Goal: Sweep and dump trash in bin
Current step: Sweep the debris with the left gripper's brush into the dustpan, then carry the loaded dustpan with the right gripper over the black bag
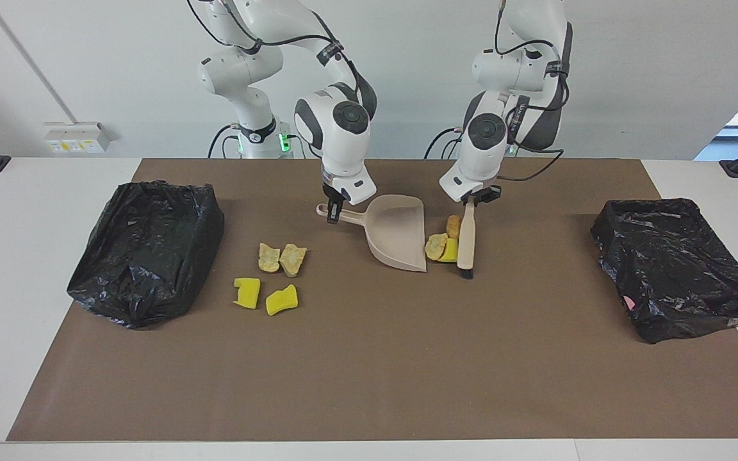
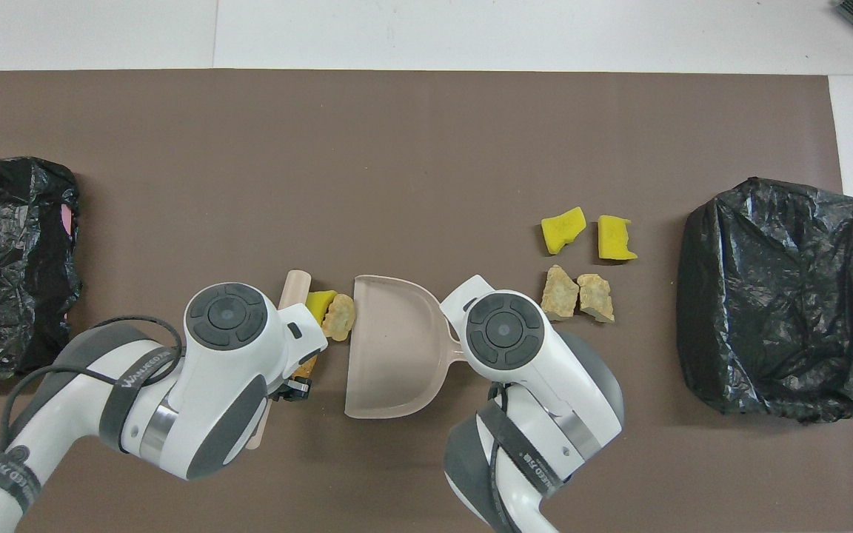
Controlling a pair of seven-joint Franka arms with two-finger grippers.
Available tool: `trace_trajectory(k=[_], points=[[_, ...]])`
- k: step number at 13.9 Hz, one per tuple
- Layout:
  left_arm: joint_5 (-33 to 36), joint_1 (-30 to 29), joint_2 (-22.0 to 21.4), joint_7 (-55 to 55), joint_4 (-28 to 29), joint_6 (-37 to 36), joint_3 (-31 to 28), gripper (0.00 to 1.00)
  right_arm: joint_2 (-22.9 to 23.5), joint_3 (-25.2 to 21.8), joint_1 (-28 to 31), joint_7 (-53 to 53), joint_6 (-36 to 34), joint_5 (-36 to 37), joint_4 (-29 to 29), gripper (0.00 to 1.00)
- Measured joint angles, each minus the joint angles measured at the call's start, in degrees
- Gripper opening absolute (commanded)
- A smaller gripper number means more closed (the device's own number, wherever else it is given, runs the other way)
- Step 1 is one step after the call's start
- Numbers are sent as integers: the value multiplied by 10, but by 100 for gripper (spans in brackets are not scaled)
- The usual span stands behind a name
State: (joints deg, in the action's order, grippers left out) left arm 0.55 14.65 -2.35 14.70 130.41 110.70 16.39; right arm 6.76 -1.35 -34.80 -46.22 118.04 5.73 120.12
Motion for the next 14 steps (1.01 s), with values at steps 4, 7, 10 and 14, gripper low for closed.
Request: trace_trajectory(k=[4,7,10,14], points=[[-3,1,-7,23,0,-1,65,0,0,0,0,0,0,0,0,0],[-3,1,-12,30,0,-1,82,0,0,0,0,0,0,0,0,0],[-3,1,-14,39,0,-1,90,0,0,0,0,0,0,0,0,0],[-44,1,-15,77,-1,7,96,0,0,0,0,0,0,0,0,0]])
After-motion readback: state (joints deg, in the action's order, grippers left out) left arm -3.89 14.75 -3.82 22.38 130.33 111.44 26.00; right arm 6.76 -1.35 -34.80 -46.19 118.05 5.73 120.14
